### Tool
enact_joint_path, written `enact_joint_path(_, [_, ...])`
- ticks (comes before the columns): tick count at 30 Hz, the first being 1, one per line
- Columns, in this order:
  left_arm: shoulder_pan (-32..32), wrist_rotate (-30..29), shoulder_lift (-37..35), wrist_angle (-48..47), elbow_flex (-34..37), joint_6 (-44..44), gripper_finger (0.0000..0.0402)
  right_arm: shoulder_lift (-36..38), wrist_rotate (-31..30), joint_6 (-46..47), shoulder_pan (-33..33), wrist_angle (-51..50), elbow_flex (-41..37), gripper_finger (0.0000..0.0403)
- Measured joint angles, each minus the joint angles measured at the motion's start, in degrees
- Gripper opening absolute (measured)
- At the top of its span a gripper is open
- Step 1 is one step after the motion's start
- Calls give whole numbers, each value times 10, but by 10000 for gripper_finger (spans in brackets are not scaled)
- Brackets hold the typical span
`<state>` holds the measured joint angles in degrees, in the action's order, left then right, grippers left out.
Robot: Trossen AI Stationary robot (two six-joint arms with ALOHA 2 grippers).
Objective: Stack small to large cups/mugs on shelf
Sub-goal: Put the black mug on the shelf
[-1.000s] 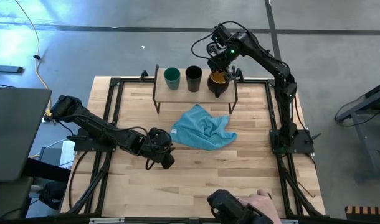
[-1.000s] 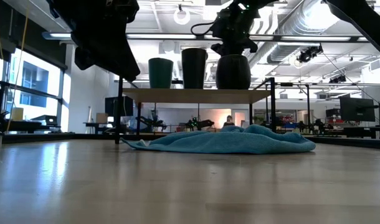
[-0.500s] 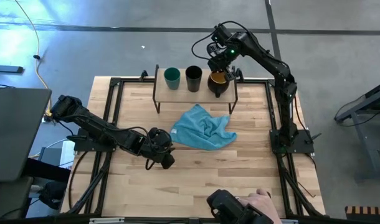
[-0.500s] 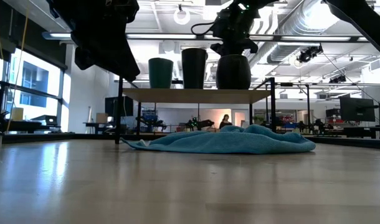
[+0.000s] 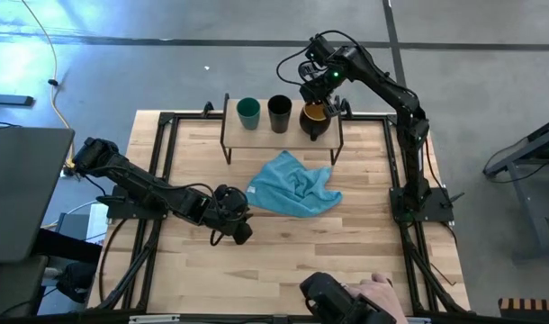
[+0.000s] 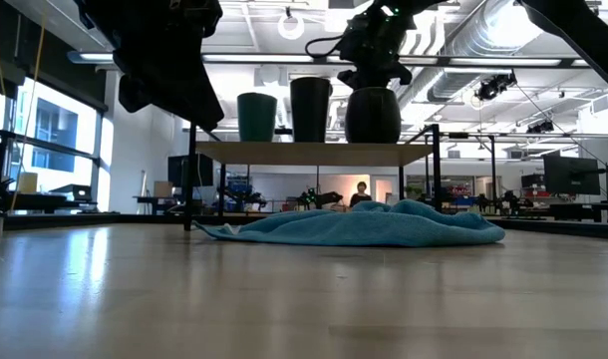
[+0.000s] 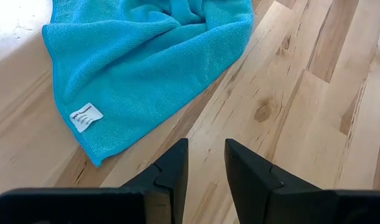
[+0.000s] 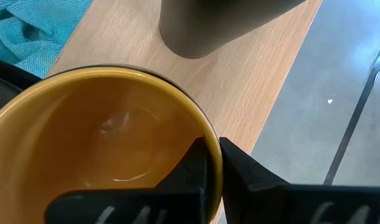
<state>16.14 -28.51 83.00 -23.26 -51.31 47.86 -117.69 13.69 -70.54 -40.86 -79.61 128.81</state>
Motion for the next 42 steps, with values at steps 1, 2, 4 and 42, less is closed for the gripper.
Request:
enact_joint_path(1, [0, 0, 0, 0, 0, 0, 94, 0, 0, 0, 0, 0, 0, 1])
enact_joint_path(2, [0, 0, 0, 0, 0, 0, 94, 0, 0, 0, 0, 0, 0, 2])
enact_joint_path(4, [0, 0, 0, 0, 0, 2, 94, 0, -2, 0, 0, 1, 0, 3])
enact_joint_path(42, [0, 0, 0, 0, 0, 5, 94, -2, -52, -54, 14, 40, -2, 42])
